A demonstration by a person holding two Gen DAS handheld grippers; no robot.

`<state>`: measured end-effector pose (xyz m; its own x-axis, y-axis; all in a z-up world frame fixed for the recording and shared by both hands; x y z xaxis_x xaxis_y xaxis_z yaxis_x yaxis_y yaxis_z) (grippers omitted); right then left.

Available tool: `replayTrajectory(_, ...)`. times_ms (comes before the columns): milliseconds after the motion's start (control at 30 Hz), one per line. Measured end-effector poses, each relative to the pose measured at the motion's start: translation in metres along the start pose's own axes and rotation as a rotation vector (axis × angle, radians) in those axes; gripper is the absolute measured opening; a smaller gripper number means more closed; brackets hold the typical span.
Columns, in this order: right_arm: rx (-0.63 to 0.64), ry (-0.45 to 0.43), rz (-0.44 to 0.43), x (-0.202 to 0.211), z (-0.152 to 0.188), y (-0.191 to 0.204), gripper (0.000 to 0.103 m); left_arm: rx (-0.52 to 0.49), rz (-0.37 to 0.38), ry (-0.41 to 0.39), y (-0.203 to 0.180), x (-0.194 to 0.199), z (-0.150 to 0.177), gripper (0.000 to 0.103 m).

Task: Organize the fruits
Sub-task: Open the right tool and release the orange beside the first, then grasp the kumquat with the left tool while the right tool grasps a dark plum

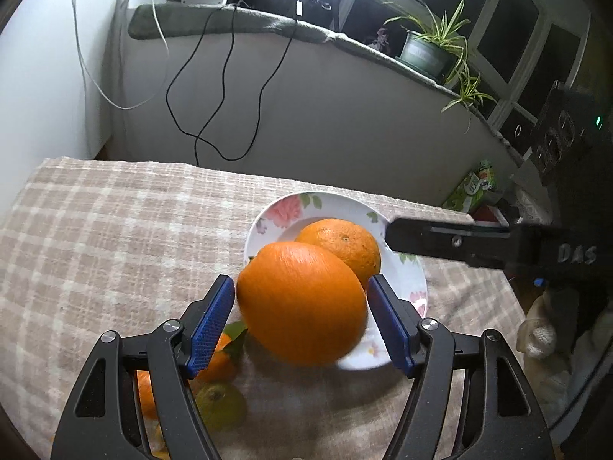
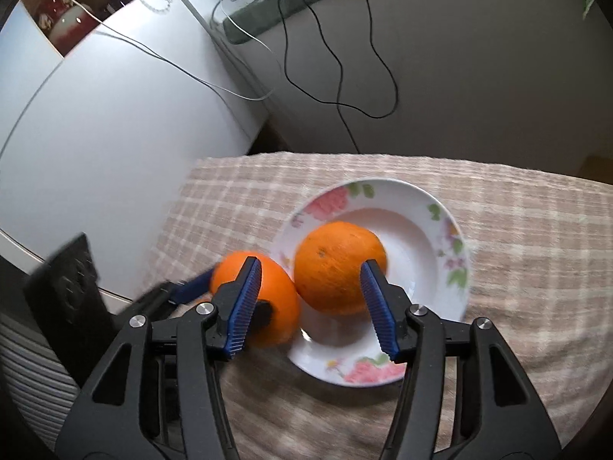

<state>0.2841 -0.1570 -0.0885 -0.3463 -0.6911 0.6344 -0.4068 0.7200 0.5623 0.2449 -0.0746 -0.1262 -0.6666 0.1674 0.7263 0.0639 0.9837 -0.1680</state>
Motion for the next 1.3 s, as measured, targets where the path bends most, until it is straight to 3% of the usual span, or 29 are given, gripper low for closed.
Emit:
replayTrajectory(367, 0.010, -0.060, -0.042, 0.023, 0.022, 0.010, 0.058, 0.034, -0.011, -0.054, 0.024, 0.036, -0.002, 0.071)
replayTrajectory(533, 0.044, -0.101, -0.051, 0.036, 0.028, 0.022, 0.069, 0.048, -0.045, -0.091, 0.047, 0.060, 0.006, 0.071)
replayTrajectory(733, 0.112, -0.140, -0.032, 0.043, 0.039, 0.038, 0.073, 0.064, -0.120, -0.136, 0.084, 0.089, 0.025, 0.071)
replayTrajectory(1000, 0.284, -0.113, -0.014, 0.026, 0.070, 0.073, 0.073, 0.145, -0.155, -0.114, 0.123, 0.109, 0.066, 0.070)
replayTrajectory(1167, 0.436, -0.069, -0.005, 0.006, 0.099, 0.102, 0.073, 0.160, -0.160, -0.089, 0.131, 0.114, 0.093, 0.063)
replayTrajectory(1300, 0.488, -0.021, -0.013, -0.013, 0.117, 0.114, 0.073, 0.188, -0.137, -0.056, 0.132, 0.113, 0.116, 0.058)
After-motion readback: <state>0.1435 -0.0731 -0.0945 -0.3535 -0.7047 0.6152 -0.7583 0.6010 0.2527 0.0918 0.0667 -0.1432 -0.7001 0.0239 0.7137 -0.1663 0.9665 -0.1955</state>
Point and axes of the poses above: each gripper's, at about its wrist camera, not at the fingertips, and x roughly against the way its jaws point, y to its left, z to its underside, the point moved 9 cm from there along -x, roughly the way its jaws point, and after that the axes turned 13 degrees about -z, right-handed, at the moved point
